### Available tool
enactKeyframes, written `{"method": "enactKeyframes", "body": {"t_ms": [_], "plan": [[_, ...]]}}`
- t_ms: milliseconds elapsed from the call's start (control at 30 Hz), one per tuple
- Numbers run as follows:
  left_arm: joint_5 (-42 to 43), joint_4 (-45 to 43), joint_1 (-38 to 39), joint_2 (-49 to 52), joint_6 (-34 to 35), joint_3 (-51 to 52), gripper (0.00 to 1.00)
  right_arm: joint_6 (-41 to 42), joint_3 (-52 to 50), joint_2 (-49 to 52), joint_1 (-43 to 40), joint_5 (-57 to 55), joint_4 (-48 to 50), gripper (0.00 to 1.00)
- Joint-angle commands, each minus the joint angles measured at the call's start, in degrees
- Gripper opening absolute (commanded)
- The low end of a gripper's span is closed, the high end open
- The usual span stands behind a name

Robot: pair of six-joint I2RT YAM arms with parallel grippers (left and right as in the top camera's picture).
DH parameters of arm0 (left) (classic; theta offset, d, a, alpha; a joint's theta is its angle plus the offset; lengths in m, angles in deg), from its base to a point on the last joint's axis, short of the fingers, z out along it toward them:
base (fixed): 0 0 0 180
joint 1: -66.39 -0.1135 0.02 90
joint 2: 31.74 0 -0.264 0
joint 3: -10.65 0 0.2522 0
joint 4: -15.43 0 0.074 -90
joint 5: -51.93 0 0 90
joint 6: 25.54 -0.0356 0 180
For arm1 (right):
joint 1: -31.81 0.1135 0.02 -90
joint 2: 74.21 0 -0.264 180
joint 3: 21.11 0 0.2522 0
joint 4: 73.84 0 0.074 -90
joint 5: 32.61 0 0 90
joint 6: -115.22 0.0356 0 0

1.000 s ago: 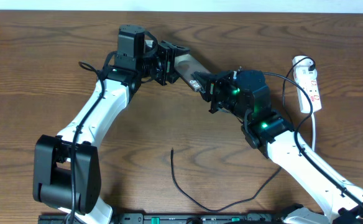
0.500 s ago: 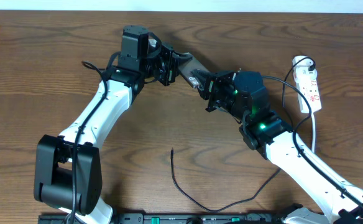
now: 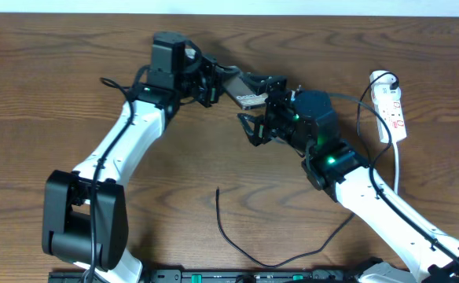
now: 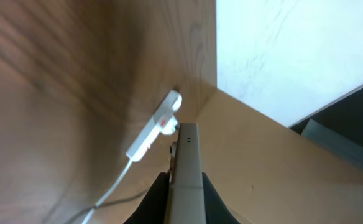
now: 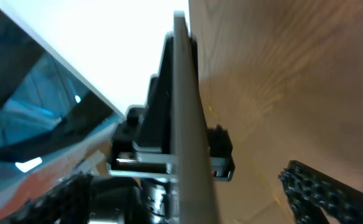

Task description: Plug charger to phone and switch on socket

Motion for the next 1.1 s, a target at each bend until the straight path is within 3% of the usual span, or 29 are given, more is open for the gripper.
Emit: {"method": "enactKeyframes", "body": {"t_ms": [0, 100, 133, 200, 300, 400, 600, 733, 867, 1067], "plan": [[3.34, -0.26, -4.48, -0.98, -13.05, -0.66, 0.08, -13.62, 0.74, -0.68, -2.67, 0.61, -0.04, 0.99], [8.17, -0.04, -8.17, -0.98, -23.08, -0.66, 0.07, -23.78, 0.74, -0.68, -4.57, 3.15, -0.02, 0.99], [12.74, 2.32, -11.78, -0.98, -28.2, -0.66, 0.07, -35.26, 0.74, -0.68, -6.12, 6.71, 0.5, 0.99], [16.72, 4.79, -14.84, -0.96, -33.92, -0.66, 0.07, -45.31, 0.74, -0.68, -6.8, 9.94, 0.85, 0.97], [24.22, 5.86, -18.78, -0.96, -44.83, -0.66, 0.07, -52.04, 0.74, -0.68, -6.69, 13.22, 0.81, 0.92], [33.07, 6.14, -22.84, -0.96, -51.76, -0.66, 0.07, -56.96, 0.76, -0.68, -5.31, 16.5, -0.39, 0.8], [36.26, 6.25, -28.28, -0.96, -53.27, -0.66, 0.07, -63.3, 0.76, -0.63, 1.99, 11.65, -13.03, 0.84], [38.45, 7.5, -31.39, -0.96, -53.27, -0.61, 0.08, -64.85, 0.76, -0.13, 12.22, -1.88, -25.07, 0.9], [38.45, 9.53, -32.72, -0.96, -54.14, -0.26, 0.08, -60.13, 0.76, 0.09, 20.26, -14.8, -33.03, 0.96], [38.4, 10.27, -33.22, -0.96, -54.14, -0.13, 0.08, -53.53, 0.76, 3.39, 26.45, -17.86, -36.85, 0.99]]}}
